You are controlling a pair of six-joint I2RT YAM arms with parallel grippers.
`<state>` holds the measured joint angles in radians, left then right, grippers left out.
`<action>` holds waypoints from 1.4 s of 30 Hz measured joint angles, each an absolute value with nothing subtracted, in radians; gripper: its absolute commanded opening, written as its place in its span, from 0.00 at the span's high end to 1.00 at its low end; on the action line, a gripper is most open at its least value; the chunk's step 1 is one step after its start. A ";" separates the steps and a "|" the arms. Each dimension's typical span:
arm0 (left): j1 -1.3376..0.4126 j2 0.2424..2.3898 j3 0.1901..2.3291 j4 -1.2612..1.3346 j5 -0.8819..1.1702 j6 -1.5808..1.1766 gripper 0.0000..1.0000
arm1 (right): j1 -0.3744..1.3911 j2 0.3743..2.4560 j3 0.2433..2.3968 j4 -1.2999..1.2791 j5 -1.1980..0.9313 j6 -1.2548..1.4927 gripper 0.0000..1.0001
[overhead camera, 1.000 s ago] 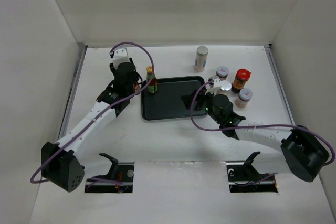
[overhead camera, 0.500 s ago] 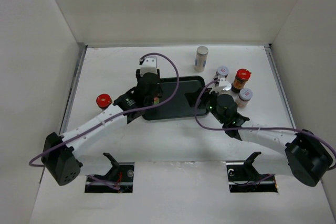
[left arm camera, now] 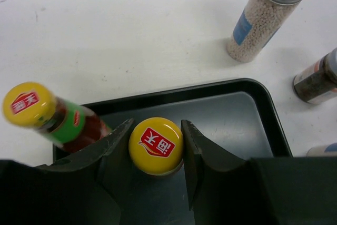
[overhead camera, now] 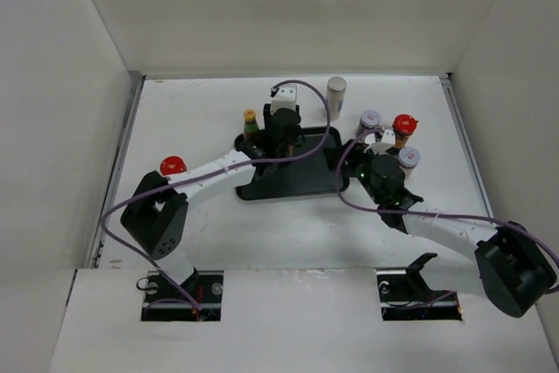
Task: Organize the condiment bottles
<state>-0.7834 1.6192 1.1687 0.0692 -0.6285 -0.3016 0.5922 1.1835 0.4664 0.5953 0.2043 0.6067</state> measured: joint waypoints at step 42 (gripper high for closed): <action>-0.750 1.450 1.198 0.276 -0.601 -0.242 0.26 | 0.592 1.197 0.463 0.598 0.202 0.610 0.32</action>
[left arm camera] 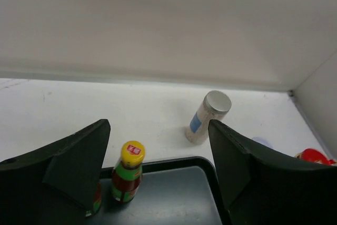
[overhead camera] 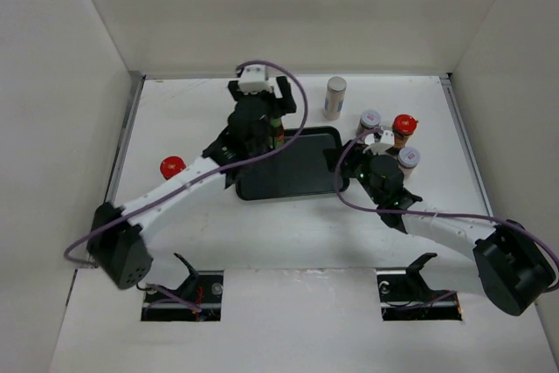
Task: Organize the condiment bottles
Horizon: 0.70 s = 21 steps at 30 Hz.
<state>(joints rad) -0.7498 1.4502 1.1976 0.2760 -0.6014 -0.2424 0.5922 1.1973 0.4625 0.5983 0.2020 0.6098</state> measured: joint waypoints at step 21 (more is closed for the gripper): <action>-0.405 0.880 0.692 -0.374 -0.865 -0.560 0.18 | 0.610 1.201 0.463 0.591 0.197 0.613 0.26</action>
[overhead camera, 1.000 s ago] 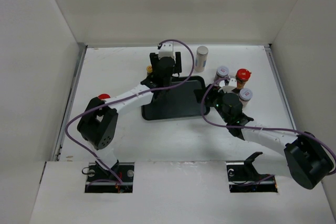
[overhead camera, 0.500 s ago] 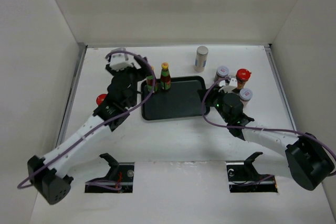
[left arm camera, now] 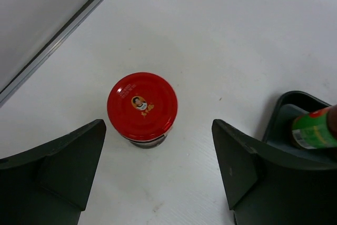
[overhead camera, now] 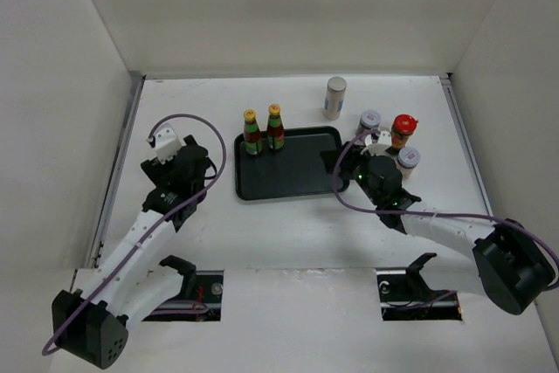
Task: Organize the condiment bottles
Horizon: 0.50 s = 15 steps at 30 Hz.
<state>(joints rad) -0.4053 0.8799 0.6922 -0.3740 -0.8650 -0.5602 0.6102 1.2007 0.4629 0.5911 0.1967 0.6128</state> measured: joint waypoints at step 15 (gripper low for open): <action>-0.246 1.019 0.630 -0.261 -0.817 -0.595 0.18 | 0.623 1.231 0.471 0.590 0.182 0.609 0.23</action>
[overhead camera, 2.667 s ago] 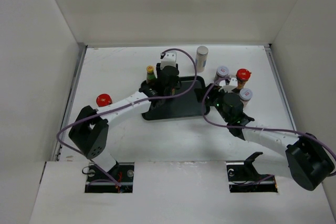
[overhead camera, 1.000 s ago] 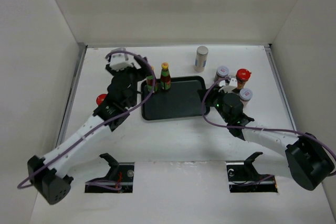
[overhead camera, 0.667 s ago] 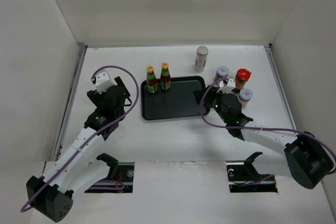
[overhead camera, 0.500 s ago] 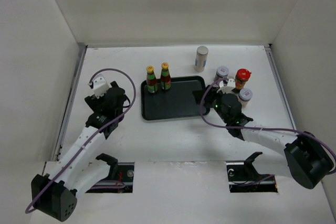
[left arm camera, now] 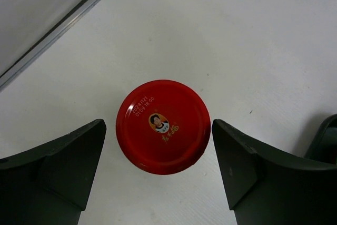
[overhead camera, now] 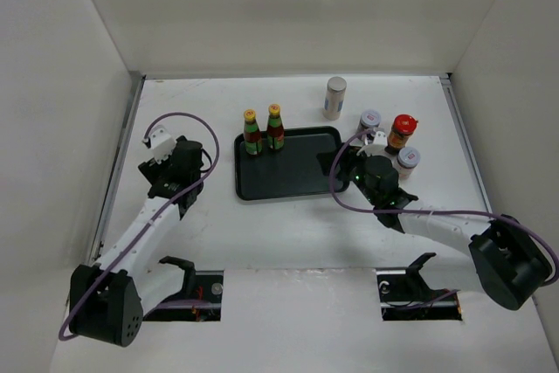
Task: Organize the condiment bottles
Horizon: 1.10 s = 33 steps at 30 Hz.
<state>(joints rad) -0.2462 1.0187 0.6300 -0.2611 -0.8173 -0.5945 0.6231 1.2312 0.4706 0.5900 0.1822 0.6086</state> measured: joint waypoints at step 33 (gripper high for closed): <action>-0.565 0.935 0.700 -0.303 -0.737 -0.532 0.67 | 0.616 1.212 0.471 0.590 0.180 0.606 0.24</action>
<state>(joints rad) -0.5648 0.9352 0.6998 -0.3031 -0.7368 -0.5316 0.6155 1.2118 0.4706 0.5903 0.1799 0.6060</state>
